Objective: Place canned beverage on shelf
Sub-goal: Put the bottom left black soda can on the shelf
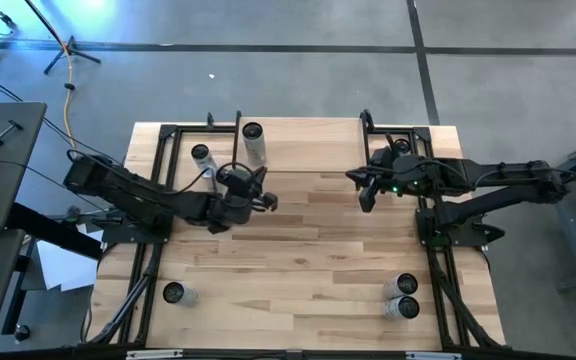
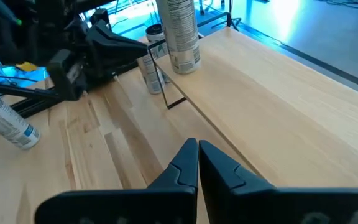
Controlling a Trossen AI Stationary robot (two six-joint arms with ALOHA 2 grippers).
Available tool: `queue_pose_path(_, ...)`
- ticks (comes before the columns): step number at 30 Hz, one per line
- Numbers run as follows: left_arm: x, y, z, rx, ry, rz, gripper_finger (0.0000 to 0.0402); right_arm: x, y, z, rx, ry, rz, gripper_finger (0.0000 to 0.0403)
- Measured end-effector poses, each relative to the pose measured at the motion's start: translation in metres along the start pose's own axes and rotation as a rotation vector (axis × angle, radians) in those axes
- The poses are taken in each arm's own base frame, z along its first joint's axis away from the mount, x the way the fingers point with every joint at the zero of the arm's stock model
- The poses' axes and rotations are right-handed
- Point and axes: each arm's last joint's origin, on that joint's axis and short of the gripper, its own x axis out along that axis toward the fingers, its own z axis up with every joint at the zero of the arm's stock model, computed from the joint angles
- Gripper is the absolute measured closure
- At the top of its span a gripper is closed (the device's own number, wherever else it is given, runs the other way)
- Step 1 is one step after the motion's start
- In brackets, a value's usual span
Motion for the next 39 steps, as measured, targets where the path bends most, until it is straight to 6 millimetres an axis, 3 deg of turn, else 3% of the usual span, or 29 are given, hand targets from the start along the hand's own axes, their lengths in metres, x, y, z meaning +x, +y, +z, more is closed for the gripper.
queue_pose_path(39, 0.041, 0.027, 0.0, 0.041, 0.055, 0.149, 0.0401, 0.0, 0.0, -0.002, -0.007, 0.02, 0.01, 0.0403)
